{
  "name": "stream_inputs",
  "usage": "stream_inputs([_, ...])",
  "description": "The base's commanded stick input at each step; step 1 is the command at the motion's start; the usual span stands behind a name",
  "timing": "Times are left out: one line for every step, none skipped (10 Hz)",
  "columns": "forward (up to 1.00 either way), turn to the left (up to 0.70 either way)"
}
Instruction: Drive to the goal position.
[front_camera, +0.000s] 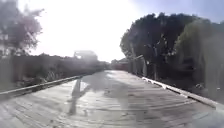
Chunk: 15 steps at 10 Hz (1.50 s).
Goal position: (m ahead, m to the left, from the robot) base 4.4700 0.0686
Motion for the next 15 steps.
stream_inputs([1.00,0.00])
stream_inputs([1.00,0.00])
stream_inputs([1.00,0.00])
stream_inputs([1.00,0.00])
stream_inputs([1.00,0.00])
stream_inputs([1.00,0.00])
stream_inputs([1.00,0.00])
stream_inputs([1.00,0.00])
stream_inputs([1.00,0.00])
stream_inputs([1.00,0.00])
stream_inputs([1.00,0.00])
stream_inputs([1.00,0.00])
stream_inputs([1.00,0.00])
stream_inputs([1.00,0.27])
stream_inputs([1.00,0.27])
